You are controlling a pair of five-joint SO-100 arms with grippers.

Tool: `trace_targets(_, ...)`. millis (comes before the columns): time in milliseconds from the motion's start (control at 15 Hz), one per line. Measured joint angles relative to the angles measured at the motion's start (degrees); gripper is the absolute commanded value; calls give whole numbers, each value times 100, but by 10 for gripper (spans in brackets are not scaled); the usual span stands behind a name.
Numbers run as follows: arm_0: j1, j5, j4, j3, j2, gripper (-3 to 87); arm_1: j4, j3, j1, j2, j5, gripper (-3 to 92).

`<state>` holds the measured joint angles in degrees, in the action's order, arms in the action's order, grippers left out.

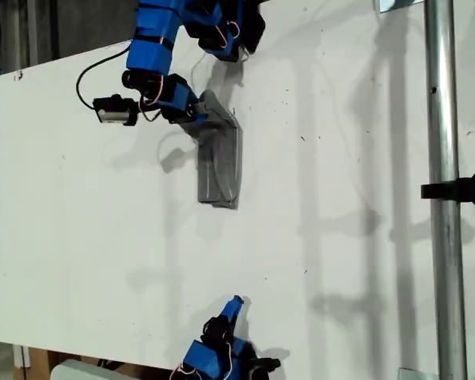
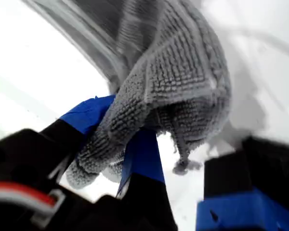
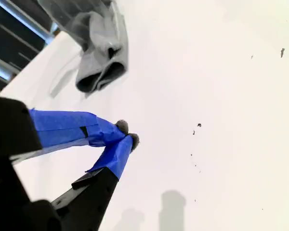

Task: Grasp corners of a towel and fold twice.

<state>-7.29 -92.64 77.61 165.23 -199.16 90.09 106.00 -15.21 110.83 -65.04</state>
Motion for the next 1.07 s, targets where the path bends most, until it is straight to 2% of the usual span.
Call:
trace_targets(200, -18, 0, 0, 0, 0, -25, -1283, -879, 290, -1881, 123, -3)
trace_targets(400, -53, -9, 0, 0, 0, -25, -1942, -1696, 448, -3103, 202, 15)
trace_targets(467, -53, -9, 0, 0, 0, -25, -2250, -1802, 475, -3261, 246, 243)
trace_targets(533, -53, -9, 0, 0, 0, -25, -2566, -1872, 492, -3375, 308, 339)
trace_targets(600, -53, -9, 0, 26, 0, -25, -2856, -1890, 501, -3401, 422, 394)
trace_targets(733, -53, -9, 0, 53, 0, -25, -3568, -1890, 510, -3173, 782, 299)
trace_targets(933, -53, -9, 0, 158, 0, -25, -3981, -1828, 510, -2355, 861, 80)
trace_targets(1067, -53, -9, -9, 281, 0, -24, -4298, -809, 510, -1037, 844, 23)
